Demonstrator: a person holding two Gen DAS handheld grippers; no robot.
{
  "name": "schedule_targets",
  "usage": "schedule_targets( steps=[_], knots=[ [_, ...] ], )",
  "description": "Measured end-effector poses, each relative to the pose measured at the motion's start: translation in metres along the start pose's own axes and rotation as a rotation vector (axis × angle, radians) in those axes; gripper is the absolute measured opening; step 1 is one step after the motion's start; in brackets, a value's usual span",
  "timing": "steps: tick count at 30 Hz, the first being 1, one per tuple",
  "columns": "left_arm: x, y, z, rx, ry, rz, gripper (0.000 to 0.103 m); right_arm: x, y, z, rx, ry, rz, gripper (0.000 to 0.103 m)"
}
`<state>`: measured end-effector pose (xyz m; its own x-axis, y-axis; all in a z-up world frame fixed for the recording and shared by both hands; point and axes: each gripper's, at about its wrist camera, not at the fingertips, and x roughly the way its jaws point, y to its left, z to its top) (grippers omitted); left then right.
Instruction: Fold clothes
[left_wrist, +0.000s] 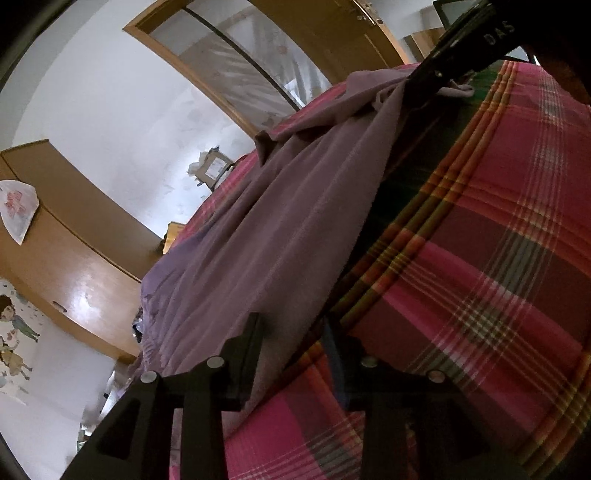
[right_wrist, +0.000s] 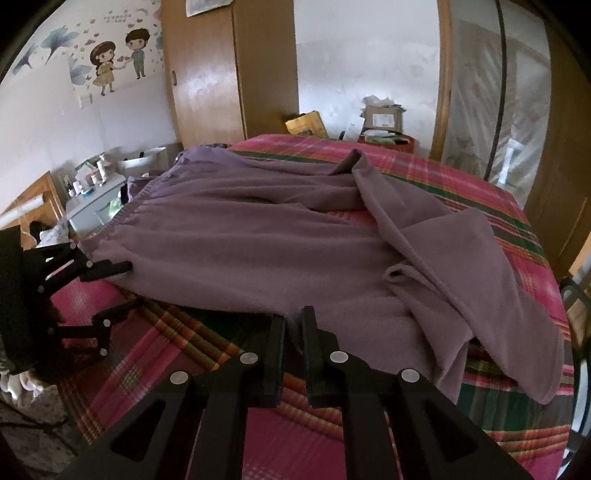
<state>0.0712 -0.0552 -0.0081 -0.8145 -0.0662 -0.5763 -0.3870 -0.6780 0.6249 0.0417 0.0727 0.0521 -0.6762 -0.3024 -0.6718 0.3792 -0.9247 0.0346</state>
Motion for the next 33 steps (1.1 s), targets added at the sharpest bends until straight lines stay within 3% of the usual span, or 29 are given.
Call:
schedule_targets(
  steps=[11, 21, 22, 25, 33],
  knots=[
    [0.006, -0.017, 0.012, 0.122, -0.026, 0.109, 0.036, -0.017, -0.004, 0.0, 0.039, -0.065, 0.02, 0.009],
    [0.018, -0.008, 0.018, 0.083, 0.013, 0.107, 0.037, -0.02, 0.002, -0.004, 0.027, -0.052, 0.022, 0.009],
    [0.019, -0.006, 0.017, 0.077, 0.018, 0.103, 0.035, -0.02, 0.002, -0.006, 0.027, -0.049, 0.02, 0.009],
    [0.023, 0.0, 0.013, 0.055, 0.05, 0.103, 0.012, -0.018, 0.005, -0.009, 0.008, -0.037, 0.006, 0.008],
    [0.019, 0.005, 0.003, 0.04, 0.073, 0.049, 0.003, -0.01, 0.016, -0.015, -0.047, 0.007, -0.048, 0.008]
  ],
)
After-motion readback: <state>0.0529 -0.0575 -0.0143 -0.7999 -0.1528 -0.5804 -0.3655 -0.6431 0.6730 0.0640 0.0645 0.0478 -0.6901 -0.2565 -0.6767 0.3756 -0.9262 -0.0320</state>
